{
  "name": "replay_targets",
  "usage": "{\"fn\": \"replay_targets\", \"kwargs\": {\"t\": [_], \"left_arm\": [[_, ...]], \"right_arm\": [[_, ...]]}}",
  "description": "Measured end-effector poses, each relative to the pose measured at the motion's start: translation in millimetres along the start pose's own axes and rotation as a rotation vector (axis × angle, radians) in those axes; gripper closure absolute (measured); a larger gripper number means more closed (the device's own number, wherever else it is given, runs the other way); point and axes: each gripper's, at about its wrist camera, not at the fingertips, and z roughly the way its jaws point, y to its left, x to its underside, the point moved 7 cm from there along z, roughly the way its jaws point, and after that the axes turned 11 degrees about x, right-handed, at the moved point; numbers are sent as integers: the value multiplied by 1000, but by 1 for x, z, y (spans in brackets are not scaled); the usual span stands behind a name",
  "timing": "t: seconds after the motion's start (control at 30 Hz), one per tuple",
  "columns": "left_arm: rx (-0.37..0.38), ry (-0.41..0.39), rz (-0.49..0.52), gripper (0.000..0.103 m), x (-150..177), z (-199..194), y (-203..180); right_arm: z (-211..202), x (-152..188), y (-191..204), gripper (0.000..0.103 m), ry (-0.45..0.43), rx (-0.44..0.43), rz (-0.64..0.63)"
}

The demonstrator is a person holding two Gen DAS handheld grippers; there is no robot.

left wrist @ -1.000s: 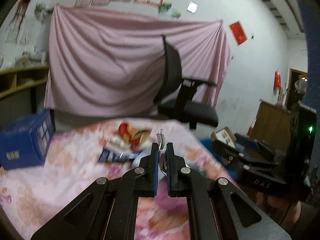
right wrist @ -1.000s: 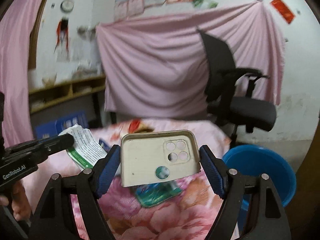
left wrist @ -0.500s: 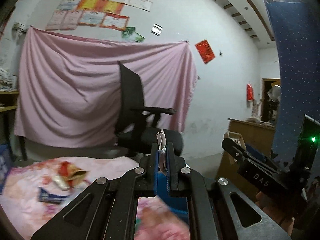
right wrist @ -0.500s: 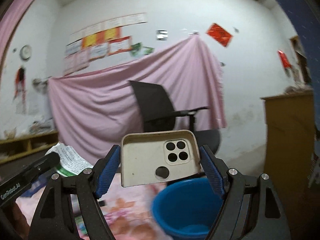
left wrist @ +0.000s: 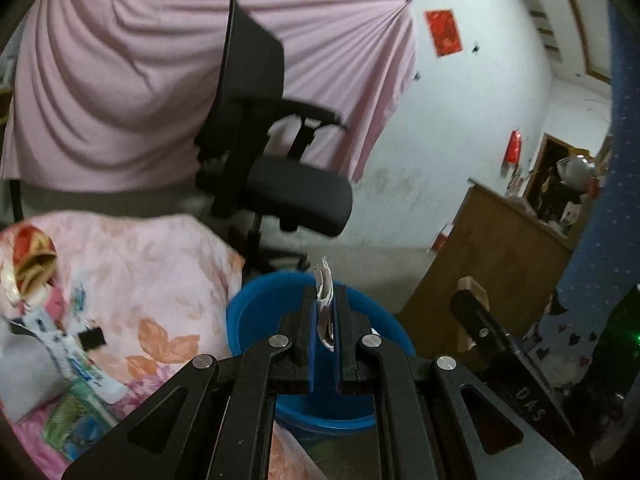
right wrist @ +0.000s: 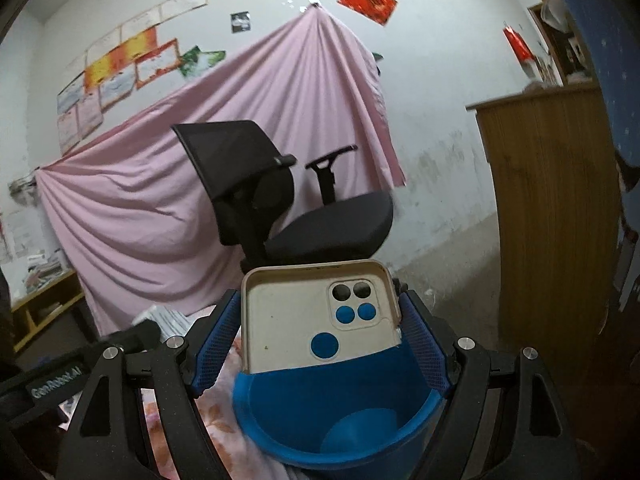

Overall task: Collect trash
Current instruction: 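Carry both items to the blue basin and open both grippers to drop them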

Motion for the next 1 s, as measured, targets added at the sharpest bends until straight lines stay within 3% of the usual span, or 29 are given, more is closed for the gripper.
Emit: {"fn": "replay_targets", "kwargs": {"t": [0.2, 0.33, 0.53, 0.73, 1.0], "left_arm": [[-22, 78, -64, 92, 8, 22, 20], [-23, 75, -96, 72, 17, 20, 29], [-65, 42, -69, 72, 14, 6, 30], [-119, -32, -4, 65, 6, -26, 26], [-203, -174, 88, 44, -4, -93, 30]], "right_arm": [[29, 14, -8, 23, 87, -5, 40], [32, 19, -13, 20, 118, -6, 60], [25, 16, -11, 16, 110, -11, 55], [6, 4, 4, 12, 44, -40, 24], [-36, -12, 37, 0, -92, -120, -24]]}}
